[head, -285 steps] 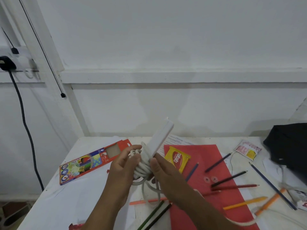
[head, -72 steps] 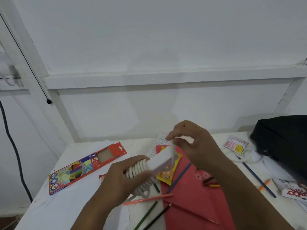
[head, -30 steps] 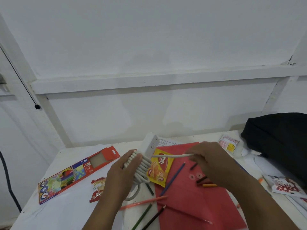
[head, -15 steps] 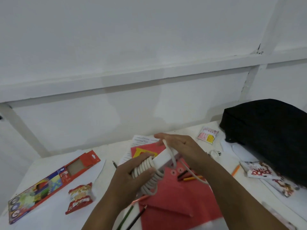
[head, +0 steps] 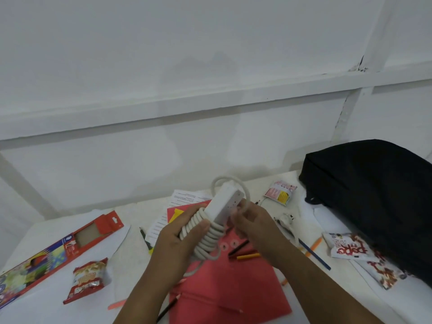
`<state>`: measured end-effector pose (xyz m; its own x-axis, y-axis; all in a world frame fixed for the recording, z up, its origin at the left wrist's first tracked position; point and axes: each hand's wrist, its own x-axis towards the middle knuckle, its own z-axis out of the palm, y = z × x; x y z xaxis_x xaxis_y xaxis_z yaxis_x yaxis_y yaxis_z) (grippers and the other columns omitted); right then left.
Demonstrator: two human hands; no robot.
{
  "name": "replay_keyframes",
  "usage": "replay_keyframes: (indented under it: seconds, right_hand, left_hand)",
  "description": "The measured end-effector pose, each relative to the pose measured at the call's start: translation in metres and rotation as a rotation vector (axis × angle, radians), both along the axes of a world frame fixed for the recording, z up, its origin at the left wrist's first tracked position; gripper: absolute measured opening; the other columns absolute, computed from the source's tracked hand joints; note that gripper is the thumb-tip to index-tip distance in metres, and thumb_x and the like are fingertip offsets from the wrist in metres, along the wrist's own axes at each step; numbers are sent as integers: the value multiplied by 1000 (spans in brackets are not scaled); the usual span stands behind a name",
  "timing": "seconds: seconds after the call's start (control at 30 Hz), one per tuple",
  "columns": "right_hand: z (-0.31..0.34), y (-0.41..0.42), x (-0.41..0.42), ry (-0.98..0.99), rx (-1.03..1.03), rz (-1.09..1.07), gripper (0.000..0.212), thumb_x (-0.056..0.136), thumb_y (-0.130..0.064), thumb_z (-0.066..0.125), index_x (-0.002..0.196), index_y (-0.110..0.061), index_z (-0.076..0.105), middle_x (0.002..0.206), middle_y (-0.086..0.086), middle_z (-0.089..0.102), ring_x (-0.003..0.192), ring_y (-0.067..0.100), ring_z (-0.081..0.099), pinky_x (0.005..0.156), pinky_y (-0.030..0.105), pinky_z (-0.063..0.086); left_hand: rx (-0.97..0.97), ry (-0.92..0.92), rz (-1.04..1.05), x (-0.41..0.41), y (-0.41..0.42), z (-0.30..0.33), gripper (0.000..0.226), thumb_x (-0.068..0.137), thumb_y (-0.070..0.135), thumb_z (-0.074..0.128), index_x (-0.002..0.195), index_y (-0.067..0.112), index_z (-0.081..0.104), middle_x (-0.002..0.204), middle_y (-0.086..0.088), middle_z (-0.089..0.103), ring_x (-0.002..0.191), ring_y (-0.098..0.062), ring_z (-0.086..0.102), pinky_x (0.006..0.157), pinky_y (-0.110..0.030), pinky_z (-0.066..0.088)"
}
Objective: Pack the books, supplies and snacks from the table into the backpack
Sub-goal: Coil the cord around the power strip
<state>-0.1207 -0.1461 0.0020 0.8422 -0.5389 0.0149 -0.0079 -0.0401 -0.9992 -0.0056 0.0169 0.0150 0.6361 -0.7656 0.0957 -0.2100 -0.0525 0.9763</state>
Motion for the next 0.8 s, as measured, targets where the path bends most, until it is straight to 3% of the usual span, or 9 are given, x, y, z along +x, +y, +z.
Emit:
replay_keyframes:
  seconds: [0.07,0.13,0.23,0.33,0.4,0.47,0.53,0.7,0.8]
  right_hand:
    - [-2,-9,-6,-12,86,23,67,93,-73,35,103,-16,69,74,0,60,60,13,47,62,36,41]
    - [-1,-21,-13,-48,248,56,85,87,-80,20,118,-17,68,81,7,61,61,15,46,61,32,40]
    - [4,-39,-26,-69,264,76,79,90,-76,29,112,-10,66,82,14,55,61,15,43,60,32,34]
    - [5,-45,-39,-41,77,84,48,89,-71,49,91,-26,66,74,5,50,62,12,44,59,25,36]
    - [4,-44,-45,-11,-56,103,35,86,-66,54,98,-35,67,72,-10,57,62,0,51,59,16,42]
    - [-1,-43,-46,-19,-178,68,46,79,-71,58,109,-37,69,77,-13,63,69,-3,57,64,16,49]
    - [0,-43,-47,-8,-286,-33,53,73,-81,56,104,-40,71,80,-17,69,74,-1,62,65,20,53]
    - [13,-48,-46,130,-776,-185,86,75,-93,16,93,-30,73,64,-12,60,64,7,59,57,31,50]
    - [17,-57,-49,120,-815,-153,80,80,-88,19,93,-30,73,71,-9,68,67,7,61,61,34,52]
  left_hand:
    - [3,-17,28,-7,-10,0,55,78,61,61,124,31,67,116,4,73,107,-14,69,88,-29,54]
    - [23,-30,47,-13,-18,0,55,76,63,61,124,35,67,118,9,72,109,-11,68,93,-36,54]
    - [49,-52,52,-22,-30,-1,56,75,63,63,125,36,66,121,10,70,110,-12,66,96,-43,53]
    - [40,-76,80,-36,-40,1,50,75,61,62,120,39,68,115,14,72,105,-7,67,90,-30,54]
    - [13,-63,117,-46,-46,4,38,77,53,65,113,42,69,108,21,72,101,0,67,79,-14,52]
    - [-9,-36,168,-52,-52,9,35,76,47,66,111,44,68,106,28,71,100,7,66,76,-6,48]
    - [-22,-25,204,-57,-58,11,34,76,48,66,110,43,71,104,21,73,97,1,68,75,-11,51]
    - [-28,-68,217,-64,-63,17,47,76,60,59,116,36,67,98,6,75,88,-13,72,79,-37,58]
    - [34,-50,159,-55,-57,16,55,76,59,62,128,39,62,107,15,74,96,-5,71,86,-31,55]
